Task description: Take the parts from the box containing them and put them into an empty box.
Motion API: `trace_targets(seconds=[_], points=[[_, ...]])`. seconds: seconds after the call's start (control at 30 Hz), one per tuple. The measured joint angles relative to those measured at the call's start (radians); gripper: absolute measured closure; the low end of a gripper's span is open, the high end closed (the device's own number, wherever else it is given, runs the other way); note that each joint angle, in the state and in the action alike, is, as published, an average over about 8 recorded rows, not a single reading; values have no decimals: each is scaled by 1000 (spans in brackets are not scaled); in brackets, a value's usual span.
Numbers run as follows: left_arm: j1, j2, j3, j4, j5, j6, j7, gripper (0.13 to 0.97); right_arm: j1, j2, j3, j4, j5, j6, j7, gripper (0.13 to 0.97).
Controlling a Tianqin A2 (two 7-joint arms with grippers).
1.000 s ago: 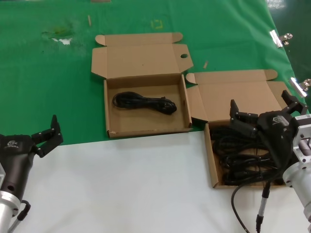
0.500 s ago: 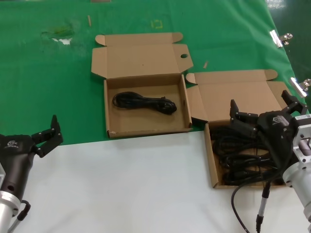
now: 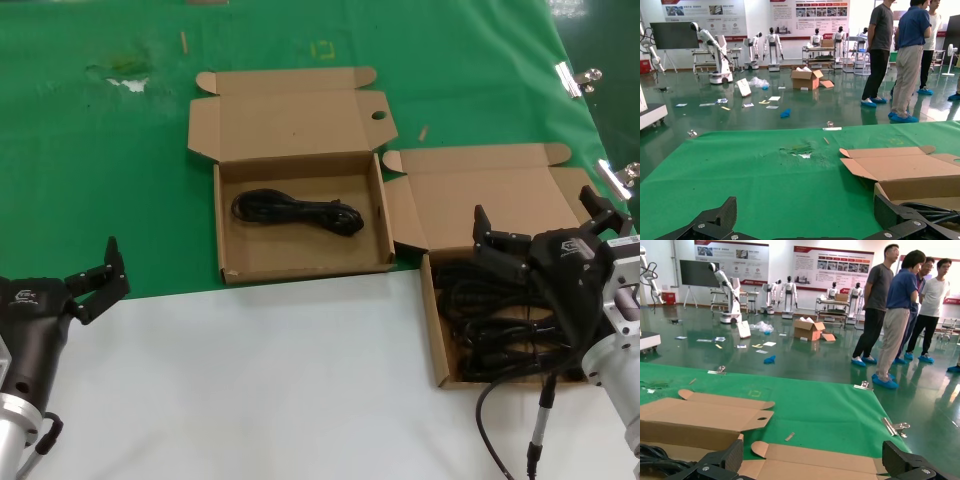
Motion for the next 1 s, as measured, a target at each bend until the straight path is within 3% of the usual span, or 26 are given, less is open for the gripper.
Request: trace_targets(seconds=[1.0], points=[[0, 0, 0, 0, 0, 0, 0, 132, 0, 0, 0, 0, 0, 0, 0, 129]])
